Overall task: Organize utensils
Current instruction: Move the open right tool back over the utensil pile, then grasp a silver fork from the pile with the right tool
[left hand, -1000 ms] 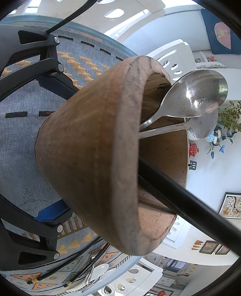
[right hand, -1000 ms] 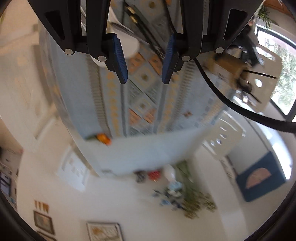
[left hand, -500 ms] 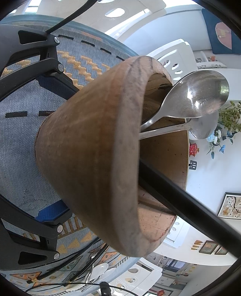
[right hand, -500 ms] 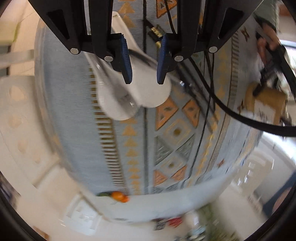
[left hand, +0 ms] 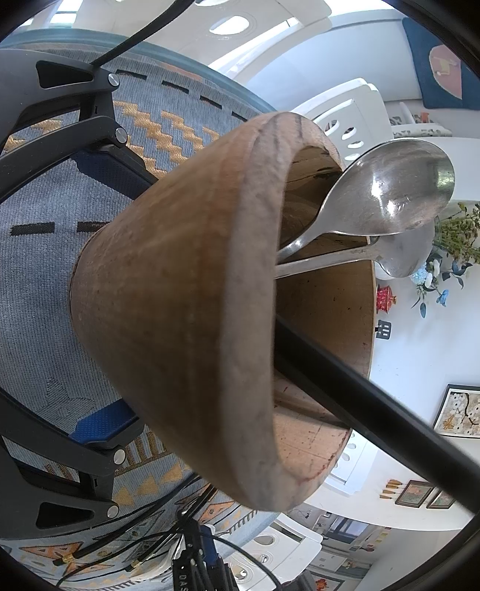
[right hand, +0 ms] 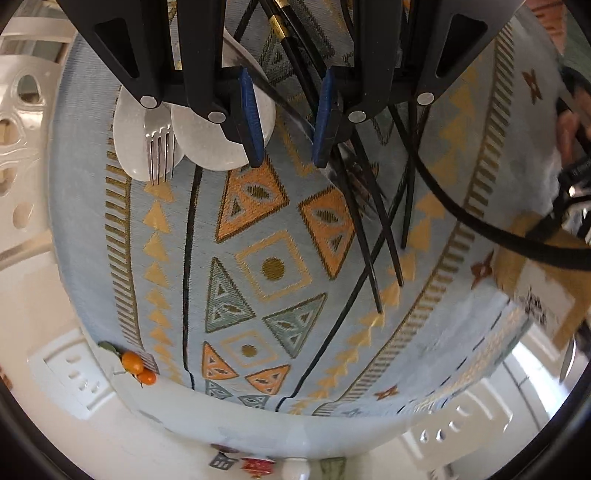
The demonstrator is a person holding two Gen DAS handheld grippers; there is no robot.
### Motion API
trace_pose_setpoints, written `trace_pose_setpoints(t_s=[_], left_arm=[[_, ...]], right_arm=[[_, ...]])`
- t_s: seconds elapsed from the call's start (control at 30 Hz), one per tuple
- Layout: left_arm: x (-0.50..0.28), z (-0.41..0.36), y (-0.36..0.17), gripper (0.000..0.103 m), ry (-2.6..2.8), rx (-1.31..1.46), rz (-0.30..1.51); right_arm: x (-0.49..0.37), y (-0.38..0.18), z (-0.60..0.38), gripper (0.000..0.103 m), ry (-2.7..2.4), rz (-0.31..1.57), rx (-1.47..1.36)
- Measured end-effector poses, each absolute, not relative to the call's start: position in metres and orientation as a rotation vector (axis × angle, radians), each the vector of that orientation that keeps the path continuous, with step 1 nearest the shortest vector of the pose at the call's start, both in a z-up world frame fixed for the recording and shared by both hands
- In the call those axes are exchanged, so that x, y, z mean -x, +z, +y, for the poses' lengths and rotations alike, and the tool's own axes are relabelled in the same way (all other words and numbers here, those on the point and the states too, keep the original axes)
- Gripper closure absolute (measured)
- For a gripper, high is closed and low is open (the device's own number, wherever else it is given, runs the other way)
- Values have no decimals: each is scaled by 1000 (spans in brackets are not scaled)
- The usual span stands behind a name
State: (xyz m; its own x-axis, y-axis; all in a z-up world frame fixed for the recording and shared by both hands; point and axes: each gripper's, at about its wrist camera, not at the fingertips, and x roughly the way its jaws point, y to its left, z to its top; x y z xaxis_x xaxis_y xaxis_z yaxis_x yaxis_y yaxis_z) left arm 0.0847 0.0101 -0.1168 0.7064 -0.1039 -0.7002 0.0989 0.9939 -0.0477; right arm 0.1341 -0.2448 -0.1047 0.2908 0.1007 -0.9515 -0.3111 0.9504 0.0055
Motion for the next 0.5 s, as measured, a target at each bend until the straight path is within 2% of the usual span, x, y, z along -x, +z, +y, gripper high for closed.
trace_pose_setpoints(t_s=[0.5], left_arm=[[-84, 10, -117, 3, -113, 8, 778]], right_arm=[[-122, -104, -210, 75, 393, 1265, 257]])
